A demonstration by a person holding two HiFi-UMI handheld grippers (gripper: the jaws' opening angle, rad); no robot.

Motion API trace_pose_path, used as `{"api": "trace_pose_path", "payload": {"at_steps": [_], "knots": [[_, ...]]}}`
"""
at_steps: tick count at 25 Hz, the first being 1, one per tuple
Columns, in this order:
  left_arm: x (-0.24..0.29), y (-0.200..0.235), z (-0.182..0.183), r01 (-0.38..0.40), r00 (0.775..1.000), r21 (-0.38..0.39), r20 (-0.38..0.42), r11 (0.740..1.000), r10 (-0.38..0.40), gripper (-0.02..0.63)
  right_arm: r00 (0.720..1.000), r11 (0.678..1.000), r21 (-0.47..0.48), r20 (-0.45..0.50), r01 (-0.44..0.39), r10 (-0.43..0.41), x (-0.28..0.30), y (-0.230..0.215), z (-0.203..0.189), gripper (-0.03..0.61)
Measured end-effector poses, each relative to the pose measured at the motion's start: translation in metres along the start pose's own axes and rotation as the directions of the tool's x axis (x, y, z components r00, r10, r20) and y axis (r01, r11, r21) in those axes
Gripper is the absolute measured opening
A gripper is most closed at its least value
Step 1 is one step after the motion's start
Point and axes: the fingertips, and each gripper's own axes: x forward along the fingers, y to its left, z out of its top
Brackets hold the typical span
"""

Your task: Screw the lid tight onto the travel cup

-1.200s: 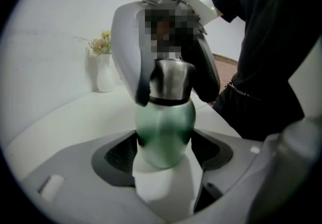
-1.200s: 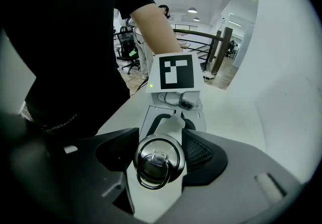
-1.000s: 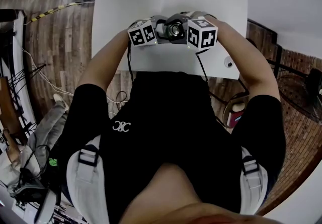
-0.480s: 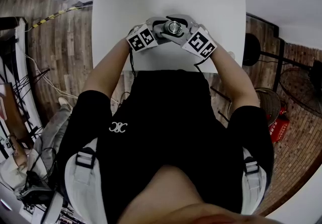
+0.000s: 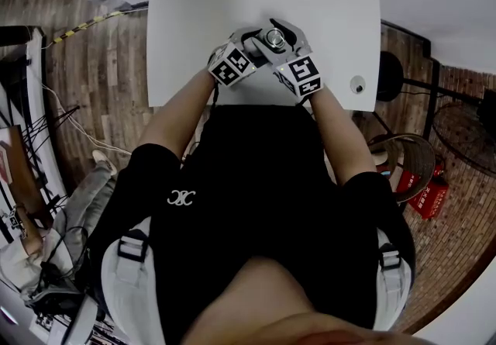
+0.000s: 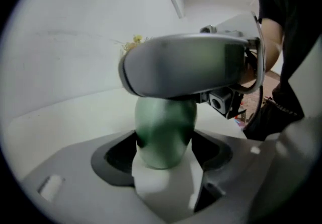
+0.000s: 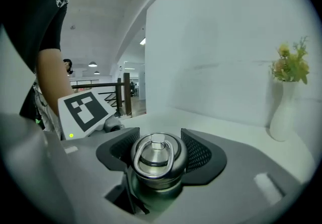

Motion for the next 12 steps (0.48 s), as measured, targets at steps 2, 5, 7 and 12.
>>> {"api": "trace_pose_path", "payload": {"at_steps": [2, 5, 7, 12], "knots": [[-0.001, 0.000, 0.001, -0.036, 0.999, -0.022, 0.011, 0.999, 0.036, 0.393, 0.999, 0.999, 0.003, 0.008, 0.054, -0.054, -0.001, -0.002, 0.001, 0.262], [-0.004, 0.002, 0.003, -0.078, 0.997, -0.045, 0.013, 0.996, 0.078, 0.391, 0.991, 0.990, 0.018, 0.008, 0.137, -0.137, 0.001, -0.006, 0.004, 0.262], [-0.006, 0.002, 0.002, -0.096, 0.995, -0.050, 0.015, 0.994, 0.097, 0.391, 0.983, 0.982, 0.029, 0.007, 0.184, -0.185, 0.002, -0.007, 0.003, 0.261], [-0.003, 0.005, 0.002, -0.089, 0.996, -0.050, 0.012, 0.995, 0.090, 0.390, 0.979, 0.978, 0.038, -0.009, 0.205, -0.205, 0.004, -0.013, 0.001, 0.261]]}}
